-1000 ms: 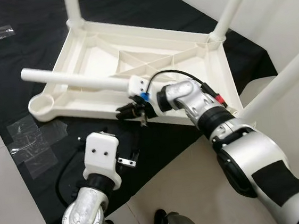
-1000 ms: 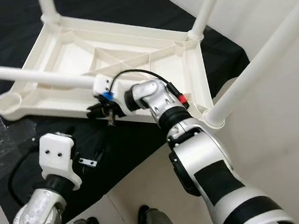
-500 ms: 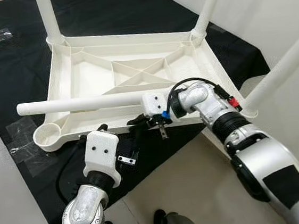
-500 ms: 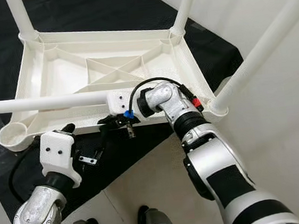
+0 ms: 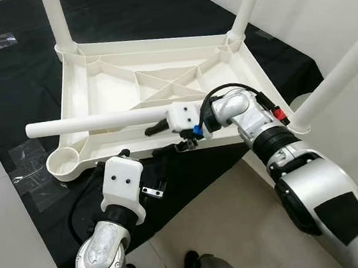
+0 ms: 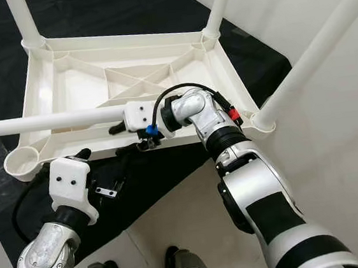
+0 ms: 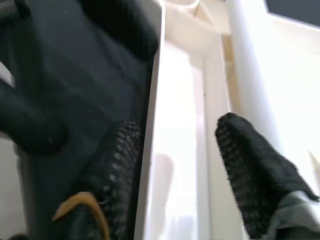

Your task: Building children table

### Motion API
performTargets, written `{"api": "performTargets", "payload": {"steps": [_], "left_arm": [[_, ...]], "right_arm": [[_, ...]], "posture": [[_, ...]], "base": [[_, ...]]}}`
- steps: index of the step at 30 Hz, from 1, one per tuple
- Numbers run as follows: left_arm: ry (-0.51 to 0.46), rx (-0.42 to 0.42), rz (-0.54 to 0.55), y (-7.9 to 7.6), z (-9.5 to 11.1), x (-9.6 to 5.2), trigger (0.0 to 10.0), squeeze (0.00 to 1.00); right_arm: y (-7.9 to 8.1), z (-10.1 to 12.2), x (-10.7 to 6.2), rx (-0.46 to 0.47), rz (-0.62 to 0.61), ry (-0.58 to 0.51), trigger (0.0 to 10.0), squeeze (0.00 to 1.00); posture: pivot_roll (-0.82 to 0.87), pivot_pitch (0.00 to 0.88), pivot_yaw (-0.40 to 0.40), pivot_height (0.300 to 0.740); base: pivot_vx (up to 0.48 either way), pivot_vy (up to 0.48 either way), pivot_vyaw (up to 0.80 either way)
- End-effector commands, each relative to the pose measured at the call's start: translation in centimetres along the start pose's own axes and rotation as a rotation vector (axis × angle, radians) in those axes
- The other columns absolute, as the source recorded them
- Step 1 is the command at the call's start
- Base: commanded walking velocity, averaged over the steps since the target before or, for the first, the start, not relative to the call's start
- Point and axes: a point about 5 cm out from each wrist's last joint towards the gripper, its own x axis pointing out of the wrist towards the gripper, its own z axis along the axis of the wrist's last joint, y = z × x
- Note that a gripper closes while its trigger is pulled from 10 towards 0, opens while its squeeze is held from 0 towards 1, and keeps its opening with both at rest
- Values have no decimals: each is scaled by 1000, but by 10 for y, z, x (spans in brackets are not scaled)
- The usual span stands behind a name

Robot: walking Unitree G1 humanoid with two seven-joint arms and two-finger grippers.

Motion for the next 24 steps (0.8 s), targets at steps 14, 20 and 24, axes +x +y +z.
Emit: {"api": "performTargets", "payload": {"steps": [14, 20, 24], "left_arm": [[4, -23, -35, -10, -4, 3, 10000, 0], [2, -26, -39, -12, -2, 1, 10000, 0], [6, -32, -37, -13, -3, -1, 10000, 0]], "right_arm": [[-67, 40, -15, 279, -512, -35, 10000, 0], [-59, 29, 3, 339, -474, 59, 10000, 0], [-48, 24, 24, 378, -387, 116, 10000, 0]], "posture": [[33, 172, -160, 740], [34, 181, -171, 740], [31, 190, -182, 740]], "base": [[0, 0, 0], [0, 0, 0], [0, 0, 0]]}}
